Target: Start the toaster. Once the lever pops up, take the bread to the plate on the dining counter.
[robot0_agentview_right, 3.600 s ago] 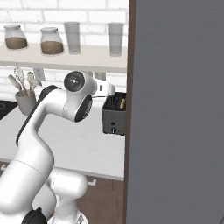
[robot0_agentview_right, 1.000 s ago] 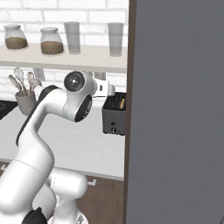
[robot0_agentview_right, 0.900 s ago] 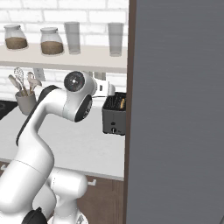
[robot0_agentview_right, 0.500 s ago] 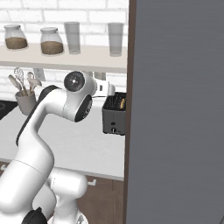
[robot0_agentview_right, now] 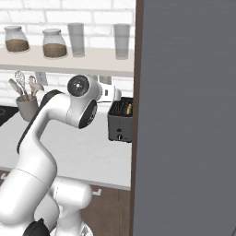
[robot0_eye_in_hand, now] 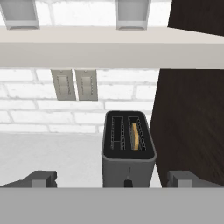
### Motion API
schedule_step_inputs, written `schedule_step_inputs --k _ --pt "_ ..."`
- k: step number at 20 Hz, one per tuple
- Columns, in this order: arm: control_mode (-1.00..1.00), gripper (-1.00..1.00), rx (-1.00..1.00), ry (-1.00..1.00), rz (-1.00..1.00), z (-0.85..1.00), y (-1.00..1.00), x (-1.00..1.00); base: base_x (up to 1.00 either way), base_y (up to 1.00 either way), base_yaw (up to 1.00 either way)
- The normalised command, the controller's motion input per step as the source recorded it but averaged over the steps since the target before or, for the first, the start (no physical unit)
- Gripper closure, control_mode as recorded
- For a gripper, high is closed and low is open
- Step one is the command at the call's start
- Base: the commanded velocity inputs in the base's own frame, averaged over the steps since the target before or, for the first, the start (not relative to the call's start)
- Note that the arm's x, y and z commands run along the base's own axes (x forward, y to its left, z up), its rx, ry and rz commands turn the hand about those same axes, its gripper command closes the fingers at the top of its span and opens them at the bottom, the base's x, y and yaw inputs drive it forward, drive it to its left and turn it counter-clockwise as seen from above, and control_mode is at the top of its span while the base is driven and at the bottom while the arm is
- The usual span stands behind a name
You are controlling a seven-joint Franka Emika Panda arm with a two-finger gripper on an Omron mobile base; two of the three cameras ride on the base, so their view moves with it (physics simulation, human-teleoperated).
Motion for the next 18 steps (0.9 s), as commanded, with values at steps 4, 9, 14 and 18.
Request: schedule_step_inputs --k 4,9,14,18 --pt "-1.0 -1.0 0.0 0.0 0.0 0.0 0.0 0.0 0.0 0.0 0.0" --pt "-1.0 -1.0 0.0 0.0 0.0 0.0 0.0 0.0 0.0 0.0 0.0" --pt "-1.0 -1.0 0.0 0.0 0.0 0.0 0.0 0.0 0.0 0.0 0.0" --pt "-1.0 -1.0 0.0 0.0 0.0 0.0 0.0 0.0 0.0 0.0 0.0"
